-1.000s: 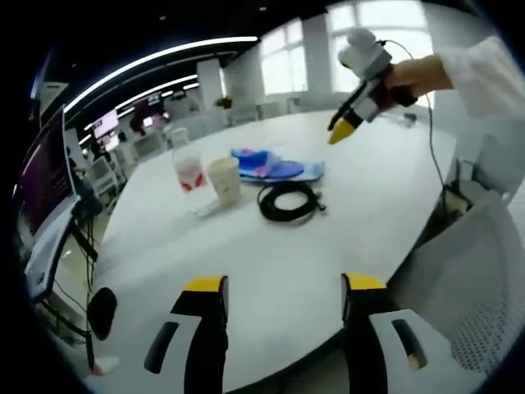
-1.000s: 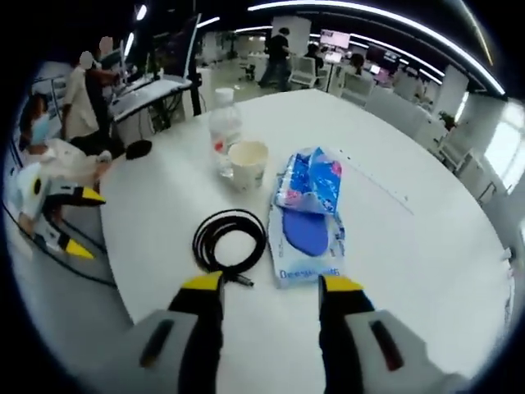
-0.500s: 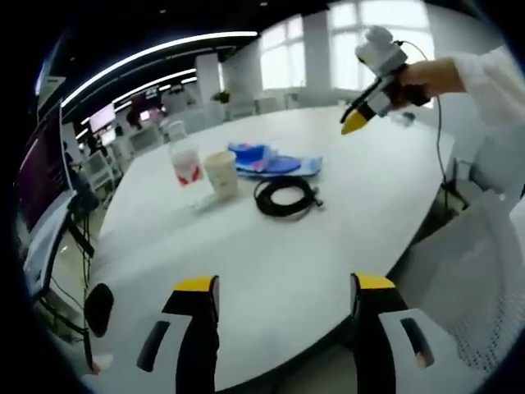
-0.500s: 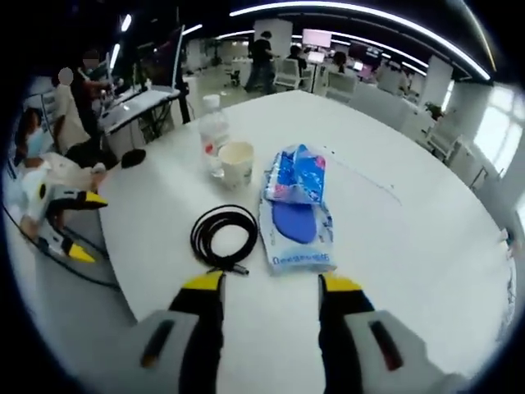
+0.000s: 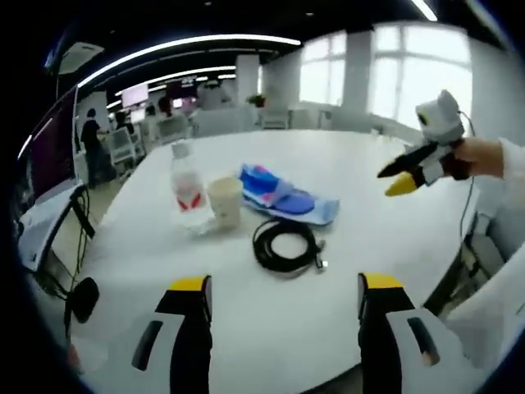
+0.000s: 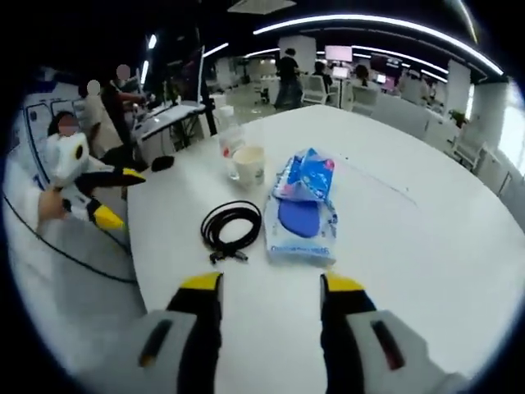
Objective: Arrange the tabletop items into an orderly group along one side of the table until the central work area is clear of visible clutter.
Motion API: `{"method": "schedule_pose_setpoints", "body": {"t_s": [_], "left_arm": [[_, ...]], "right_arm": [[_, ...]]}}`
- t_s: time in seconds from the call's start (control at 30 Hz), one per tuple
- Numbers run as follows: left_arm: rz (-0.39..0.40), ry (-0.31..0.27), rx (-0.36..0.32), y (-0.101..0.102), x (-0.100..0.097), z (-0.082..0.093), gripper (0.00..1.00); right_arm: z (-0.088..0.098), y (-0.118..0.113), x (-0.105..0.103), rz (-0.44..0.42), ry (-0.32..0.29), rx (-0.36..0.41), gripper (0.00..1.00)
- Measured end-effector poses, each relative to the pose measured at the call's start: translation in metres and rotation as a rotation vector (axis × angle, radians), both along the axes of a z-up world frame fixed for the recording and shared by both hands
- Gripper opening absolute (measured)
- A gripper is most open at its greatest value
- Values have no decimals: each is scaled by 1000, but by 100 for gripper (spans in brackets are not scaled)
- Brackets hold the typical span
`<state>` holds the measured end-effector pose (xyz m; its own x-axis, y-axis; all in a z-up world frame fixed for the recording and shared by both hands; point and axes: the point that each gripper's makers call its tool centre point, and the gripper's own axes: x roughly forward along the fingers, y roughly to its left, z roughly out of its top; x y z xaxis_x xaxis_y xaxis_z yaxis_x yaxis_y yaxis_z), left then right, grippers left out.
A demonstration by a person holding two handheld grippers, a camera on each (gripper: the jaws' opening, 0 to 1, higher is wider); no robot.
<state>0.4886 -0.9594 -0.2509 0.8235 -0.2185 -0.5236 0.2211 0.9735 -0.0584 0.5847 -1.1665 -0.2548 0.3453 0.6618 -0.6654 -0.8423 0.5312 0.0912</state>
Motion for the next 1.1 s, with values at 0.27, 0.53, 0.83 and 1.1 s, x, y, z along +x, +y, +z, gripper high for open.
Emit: {"method": "schedule_pose_setpoints", "body": {"t_s": [0.27, 0.53, 0.83, 1.1], "left_arm": [[118, 16, 5, -33, 14, 12, 71], [116, 72, 41, -31, 24, 1, 71], [97, 72, 47, -31, 48, 1, 71], [98, 63, 47, -27, 59, 0, 71]], "right_arm": [[2, -48, 0, 67, 19, 17, 46], [-3, -66, 13, 59, 35, 32, 46], [-2, -84, 29, 6, 53, 52, 46], [-6, -93, 42, -32, 65, 37, 45]]}}
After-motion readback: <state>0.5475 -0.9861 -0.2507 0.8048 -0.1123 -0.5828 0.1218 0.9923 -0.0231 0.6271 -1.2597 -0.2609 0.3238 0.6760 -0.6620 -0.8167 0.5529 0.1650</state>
